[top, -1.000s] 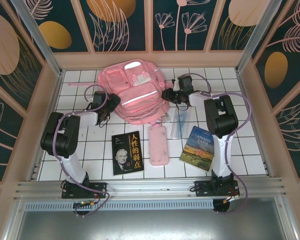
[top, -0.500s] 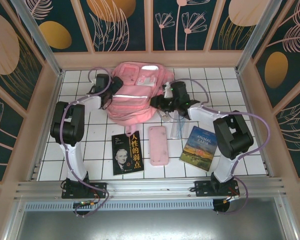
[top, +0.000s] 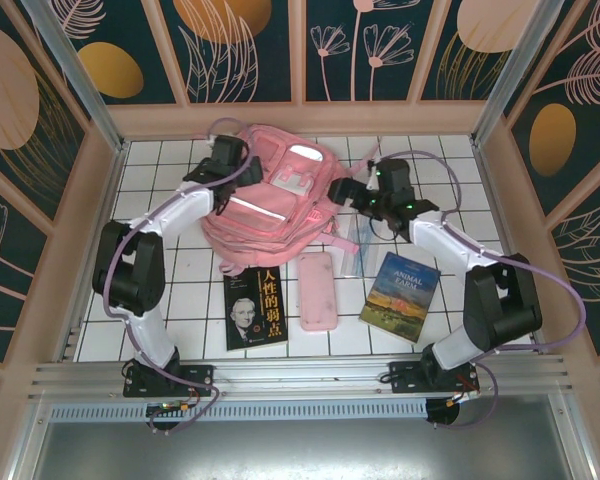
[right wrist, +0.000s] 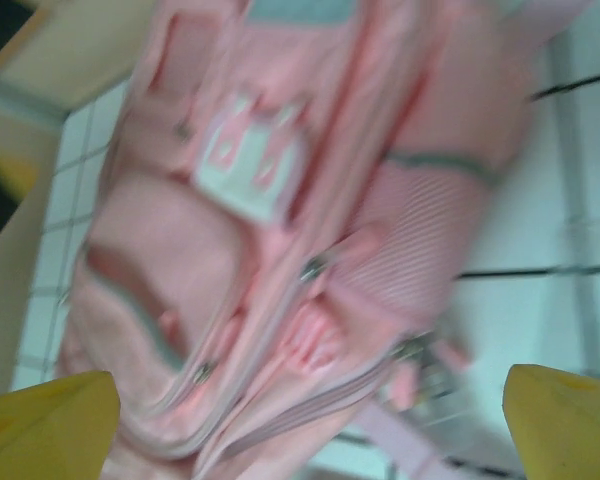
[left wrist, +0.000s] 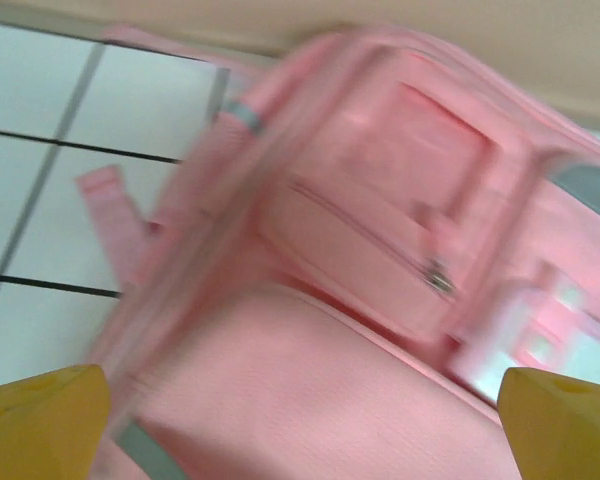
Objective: Pack the student bag
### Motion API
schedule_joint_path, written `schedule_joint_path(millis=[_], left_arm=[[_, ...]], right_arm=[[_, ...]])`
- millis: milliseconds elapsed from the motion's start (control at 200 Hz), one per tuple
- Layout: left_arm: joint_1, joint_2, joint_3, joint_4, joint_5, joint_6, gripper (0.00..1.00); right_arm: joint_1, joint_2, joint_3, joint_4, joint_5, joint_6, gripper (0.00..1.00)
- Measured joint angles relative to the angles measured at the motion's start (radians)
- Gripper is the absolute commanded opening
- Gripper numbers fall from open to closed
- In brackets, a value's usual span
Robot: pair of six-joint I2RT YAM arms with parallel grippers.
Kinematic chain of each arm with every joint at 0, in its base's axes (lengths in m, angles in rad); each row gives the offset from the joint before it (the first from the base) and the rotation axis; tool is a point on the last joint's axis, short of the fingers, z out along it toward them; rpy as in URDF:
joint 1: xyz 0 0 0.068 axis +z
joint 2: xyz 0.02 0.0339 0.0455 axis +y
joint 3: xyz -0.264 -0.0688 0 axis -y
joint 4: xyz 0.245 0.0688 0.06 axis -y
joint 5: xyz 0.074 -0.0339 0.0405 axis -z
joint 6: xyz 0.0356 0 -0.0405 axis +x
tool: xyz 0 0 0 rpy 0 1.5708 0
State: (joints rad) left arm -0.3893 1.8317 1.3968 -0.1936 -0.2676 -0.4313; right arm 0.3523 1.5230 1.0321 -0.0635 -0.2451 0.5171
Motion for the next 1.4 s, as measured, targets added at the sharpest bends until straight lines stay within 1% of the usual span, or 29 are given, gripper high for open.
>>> schedule_joint_path(millis=[110,160,190,260,360,455,580,600,655,690,751,791,796,951,1051,1116,1191,1296,1396], left_arm=[[-0.096,-0.002,0.005,-0.032,0.035,0.044,0.99],[-0.132,0.016,0.024,-0.066,0.05,0.063,0.98],[-0.148,0.032,0.044,-0.086,0.054,0.072,0.96],[-0.185,0.09,0.109,-0.134,0.054,0.092,0.94],[-0.223,0.168,0.177,-0.189,0.053,0.113,0.9],[-0.245,0.228,0.207,-0.243,0.047,0.117,0.87],[-0.25,0.29,0.217,-0.286,0.023,0.117,0.77],[-0.25,0.299,0.222,-0.29,0.021,0.117,0.74],[-0.25,0.325,0.249,-0.306,0.019,0.122,0.56],[-0.251,0.341,0.267,-0.315,0.018,0.12,0.42],[-0.252,0.358,0.279,-0.315,0.022,0.129,0.21],[-0.253,0.361,0.281,-0.311,0.031,0.131,0.0],[-0.253,0.361,0.282,-0.311,0.032,0.131,0.0],[-0.247,0.341,0.286,-0.312,0.066,0.146,0.0],[-0.231,0.306,0.286,-0.327,0.105,0.146,0.0],[-0.22,0.273,0.286,-0.346,0.127,0.144,0.0],[-0.211,0.238,0.302,-0.378,0.149,0.139,0.0],[-0.202,0.206,0.334,-0.404,0.166,0.13,0.0],[-0.2,0.187,0.348,-0.406,0.176,0.119,0.0]], right_arm=[[-0.081,0.008,-0.007,-0.002,0.037,-0.022,0.99],[-0.109,0.014,-0.017,0.003,0.039,-0.037,0.95],[-0.119,0.019,-0.022,0.003,0.039,-0.043,0.93],[-0.13,0.034,-0.035,0.006,0.037,-0.06,0.91],[-0.13,0.042,-0.067,0.012,0.027,-0.071,0.89],[-0.129,0.042,-0.106,0.014,0.011,-0.075,0.88],[-0.129,0.042,-0.144,0.014,-0.014,-0.075,0.85],[-0.129,0.042,-0.146,0.014,-0.017,-0.075,0.84],[-0.129,0.042,-0.153,0.014,-0.023,-0.077,0.81],[-0.129,0.041,-0.156,0.015,-0.031,-0.084,0.78],[-0.129,0.037,-0.162,0.021,-0.048,-0.094,0.74],[-0.129,0.035,-0.166,0.027,-0.066,-0.103,0.72],[-0.129,0.035,-0.166,0.029,-0.067,-0.105,0.72],[-0.122,0.033,-0.192,0.081,-0.14,-0.13,0.65],[-0.105,0.036,-0.198,0.128,-0.2,-0.144,0.52],[-0.084,0.051,-0.192,0.165,-0.234,-0.156,0.39],[-0.055,0.097,-0.166,0.197,-0.269,-0.171,0.3],[-0.033,0.172,-0.136,0.25,-0.323,-0.175,0.28],[-0.031,0.231,-0.124,0.287,-0.364,-0.175,0.29]])
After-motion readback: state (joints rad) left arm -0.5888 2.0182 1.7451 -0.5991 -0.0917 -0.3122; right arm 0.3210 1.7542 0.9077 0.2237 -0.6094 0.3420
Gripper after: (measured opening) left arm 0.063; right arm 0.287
